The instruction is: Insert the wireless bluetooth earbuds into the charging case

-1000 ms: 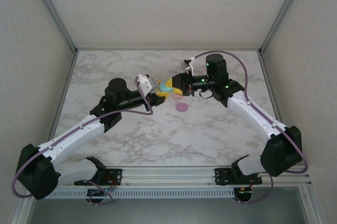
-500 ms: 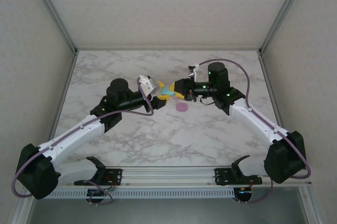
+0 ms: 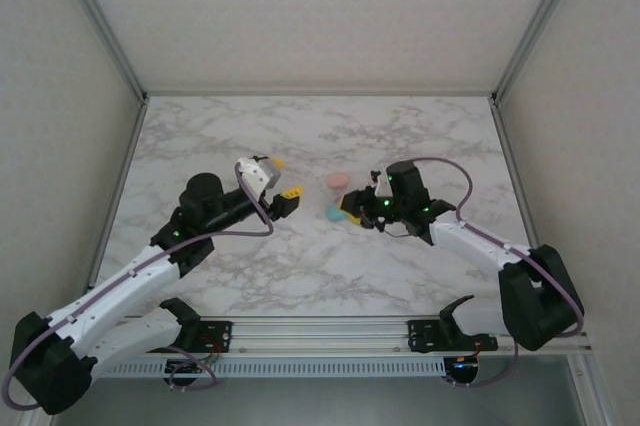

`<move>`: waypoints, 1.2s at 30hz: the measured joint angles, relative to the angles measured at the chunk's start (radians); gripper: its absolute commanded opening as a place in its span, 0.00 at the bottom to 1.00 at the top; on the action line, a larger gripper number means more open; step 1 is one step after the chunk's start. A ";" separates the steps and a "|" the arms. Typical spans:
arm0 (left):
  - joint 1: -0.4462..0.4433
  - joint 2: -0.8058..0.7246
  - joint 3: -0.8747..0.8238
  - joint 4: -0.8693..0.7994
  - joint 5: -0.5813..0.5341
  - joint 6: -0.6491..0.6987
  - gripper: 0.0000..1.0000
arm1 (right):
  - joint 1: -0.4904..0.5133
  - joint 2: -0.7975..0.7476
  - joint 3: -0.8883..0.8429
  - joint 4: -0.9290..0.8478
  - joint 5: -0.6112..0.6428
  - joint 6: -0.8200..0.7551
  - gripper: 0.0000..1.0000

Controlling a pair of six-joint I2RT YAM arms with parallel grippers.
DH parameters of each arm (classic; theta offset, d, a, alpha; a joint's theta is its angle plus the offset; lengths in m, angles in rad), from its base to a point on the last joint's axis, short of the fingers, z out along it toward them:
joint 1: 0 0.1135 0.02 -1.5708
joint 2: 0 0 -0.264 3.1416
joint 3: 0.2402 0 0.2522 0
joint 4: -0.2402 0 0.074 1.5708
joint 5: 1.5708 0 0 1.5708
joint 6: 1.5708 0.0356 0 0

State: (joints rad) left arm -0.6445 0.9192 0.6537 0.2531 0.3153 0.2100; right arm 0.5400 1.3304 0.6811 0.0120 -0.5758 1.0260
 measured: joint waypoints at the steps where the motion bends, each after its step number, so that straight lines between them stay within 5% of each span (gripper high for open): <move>1: 0.000 -0.013 -0.002 0.001 -0.027 -0.005 0.76 | 0.011 0.020 -0.014 -0.001 0.018 -0.001 0.15; 15: 0.000 -0.029 -0.002 0.012 -0.147 -0.017 0.83 | 0.045 0.230 -0.028 0.039 0.062 -0.043 0.23; 24: 0.000 -0.028 -0.005 0.012 -0.176 -0.016 0.91 | 0.046 0.220 0.034 -0.160 0.163 -0.169 0.66; 30: 0.004 -0.021 -0.016 0.013 -0.209 -0.021 1.00 | 0.046 0.097 0.129 -0.428 0.390 -0.268 0.80; 36: 0.061 0.024 -0.017 0.001 -0.365 -0.061 1.00 | 0.022 -0.138 0.237 -0.575 0.935 -0.388 0.98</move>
State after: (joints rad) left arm -0.5835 0.9436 0.6365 0.2539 -0.0498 0.1486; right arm 0.5617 1.1919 0.9180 -0.5632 0.3592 0.6376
